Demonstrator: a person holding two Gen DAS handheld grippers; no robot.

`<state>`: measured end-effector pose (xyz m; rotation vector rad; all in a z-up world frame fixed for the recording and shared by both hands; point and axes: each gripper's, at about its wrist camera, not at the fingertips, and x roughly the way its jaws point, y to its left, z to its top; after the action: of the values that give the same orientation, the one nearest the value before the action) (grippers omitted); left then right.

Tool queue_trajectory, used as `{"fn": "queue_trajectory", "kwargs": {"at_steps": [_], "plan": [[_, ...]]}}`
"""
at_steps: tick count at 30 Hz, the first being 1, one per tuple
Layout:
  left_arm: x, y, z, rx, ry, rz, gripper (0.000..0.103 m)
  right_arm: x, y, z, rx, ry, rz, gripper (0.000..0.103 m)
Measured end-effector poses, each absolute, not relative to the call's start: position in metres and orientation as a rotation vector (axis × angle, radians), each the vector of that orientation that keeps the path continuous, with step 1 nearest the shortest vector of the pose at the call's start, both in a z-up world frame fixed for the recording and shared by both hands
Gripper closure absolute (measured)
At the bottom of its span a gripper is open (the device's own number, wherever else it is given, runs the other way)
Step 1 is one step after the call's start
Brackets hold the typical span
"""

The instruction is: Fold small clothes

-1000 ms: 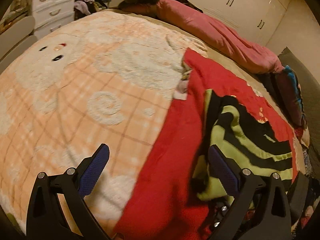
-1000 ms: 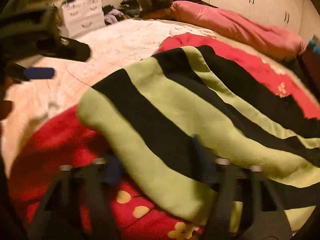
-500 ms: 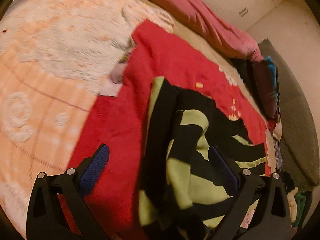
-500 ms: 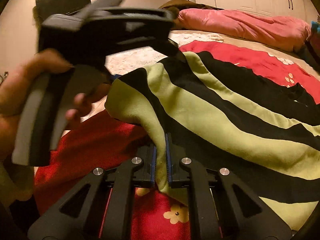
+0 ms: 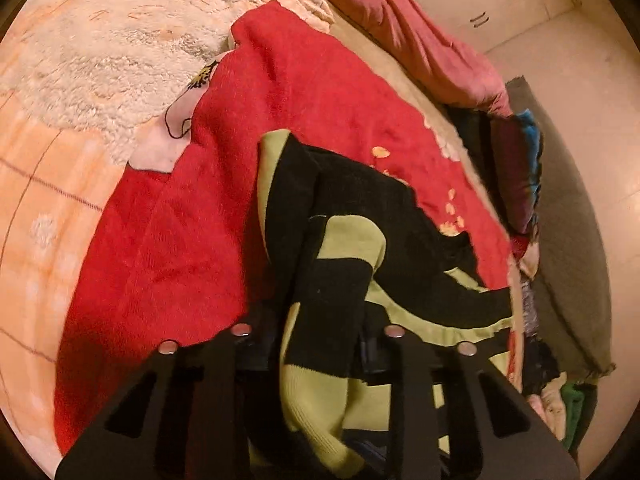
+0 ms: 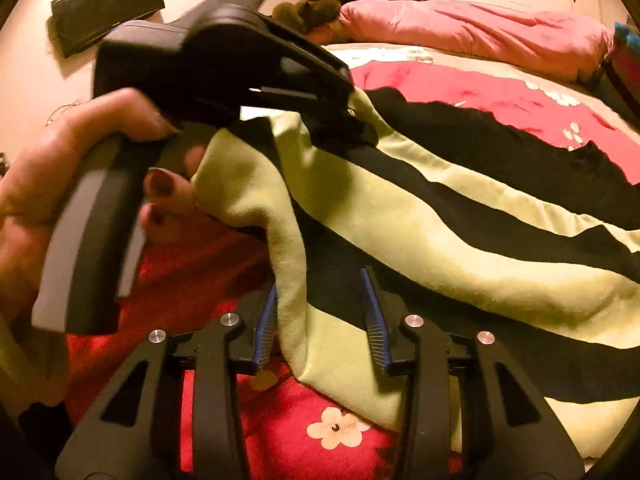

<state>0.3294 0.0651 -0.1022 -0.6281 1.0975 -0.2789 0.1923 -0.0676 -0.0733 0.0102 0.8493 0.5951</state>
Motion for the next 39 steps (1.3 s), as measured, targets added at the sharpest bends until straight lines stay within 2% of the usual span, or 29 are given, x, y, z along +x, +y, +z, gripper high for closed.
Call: {"fn": "queue_trajectory", "kwargs": {"at_steps": [1, 2, 8, 16, 22, 28, 33, 35, 37, 39], "plan": [[0.327, 0.064, -0.1, -0.639, 1.091, -0.279, 0.081, 0.192, -0.068, -0.072, 0.019, 0.847, 0.612, 0.095], [0.325, 0.061, -0.095, -0.643, 1.08, -0.283, 0.082, 0.192, -0.068, -0.07, 0.027, 0.841, 0.638, 0.1], [0.306, 0.042, -0.058, -0.609, 1.028, -0.304, 0.085, 0.176, -0.07, -0.044, -0.042, 0.766, 0.669, 0.1], [0.291, -0.019, -0.007, -0.5, 0.992, -0.347, 0.085, 0.159, -0.129, -0.011, 0.087, 0.722, 0.648, 0.1], [0.288, -0.084, 0.007, -0.424, 0.996, -0.384, 0.083, 0.153, -0.189, -0.002, 0.214, 0.719, 0.586, 0.1], [0.285, -0.143, 0.008, -0.318, 1.029, -0.415, 0.076, 0.152, -0.231, -0.01, 0.339, 0.765, 0.518, 0.1], [0.271, -0.15, 0.007, -0.282, 1.031, -0.415, 0.07, 0.145, -0.246, -0.024, 0.372, 0.825, 0.488, 0.096], [0.266, -0.145, 0.007, -0.317, 1.032, -0.436, 0.056, 0.142, -0.244, -0.028, 0.368, 0.851, 0.476, 0.095], [0.262, -0.14, 0.008, -0.344, 1.019, -0.458, 0.049, 0.141, -0.242, -0.031, 0.38, 0.872, 0.465, 0.095], [0.258, -0.138, 0.014, -0.337, 1.002, -0.452, 0.048, 0.147, -0.246, -0.036, 0.394, 0.881, 0.46, 0.093]]}}
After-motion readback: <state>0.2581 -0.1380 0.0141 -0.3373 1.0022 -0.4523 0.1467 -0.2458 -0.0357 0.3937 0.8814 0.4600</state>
